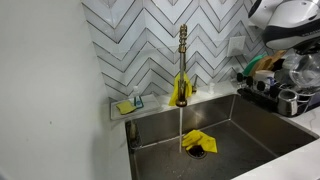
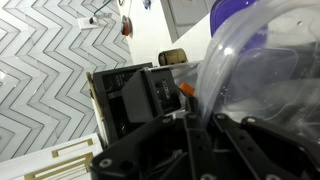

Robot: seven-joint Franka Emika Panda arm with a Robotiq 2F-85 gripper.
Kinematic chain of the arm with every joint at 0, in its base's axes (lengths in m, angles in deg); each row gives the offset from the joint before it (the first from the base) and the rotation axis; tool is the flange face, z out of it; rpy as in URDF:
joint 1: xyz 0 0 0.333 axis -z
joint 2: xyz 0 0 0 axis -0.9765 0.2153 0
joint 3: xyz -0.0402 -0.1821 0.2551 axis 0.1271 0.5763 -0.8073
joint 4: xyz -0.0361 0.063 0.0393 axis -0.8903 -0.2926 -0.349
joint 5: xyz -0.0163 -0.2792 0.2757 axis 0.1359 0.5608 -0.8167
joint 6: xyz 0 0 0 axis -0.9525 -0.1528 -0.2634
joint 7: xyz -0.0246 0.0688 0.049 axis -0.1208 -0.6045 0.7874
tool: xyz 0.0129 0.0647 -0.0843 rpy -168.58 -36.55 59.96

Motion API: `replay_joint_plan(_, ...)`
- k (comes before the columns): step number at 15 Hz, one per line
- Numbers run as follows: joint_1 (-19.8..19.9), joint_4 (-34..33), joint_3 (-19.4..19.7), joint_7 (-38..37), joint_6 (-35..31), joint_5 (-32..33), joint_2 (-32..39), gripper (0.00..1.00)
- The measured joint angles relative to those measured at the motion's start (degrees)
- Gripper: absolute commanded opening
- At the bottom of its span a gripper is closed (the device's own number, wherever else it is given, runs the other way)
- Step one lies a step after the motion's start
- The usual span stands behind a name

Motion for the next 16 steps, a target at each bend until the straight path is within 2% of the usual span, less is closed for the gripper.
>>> replay_joint_plan(8, 1.0, -1.4, 1.8, -10.4, -8.9, -3.2, 3.7, 0.01)
replay_joint_plan(9, 1.0, -1.7, 1.9, -11.3, -9.5, -3.7, 4.1, 0.3)
replay_joint_plan(10, 1.0, -1.8, 2.1, -11.8, -10.0, -3.8, 4.3, 0.31)
replay_joint_plan(16, 0.9, -3.5, 2.9, -12.0, -11.2, -3.7, 4.8, 0.73)
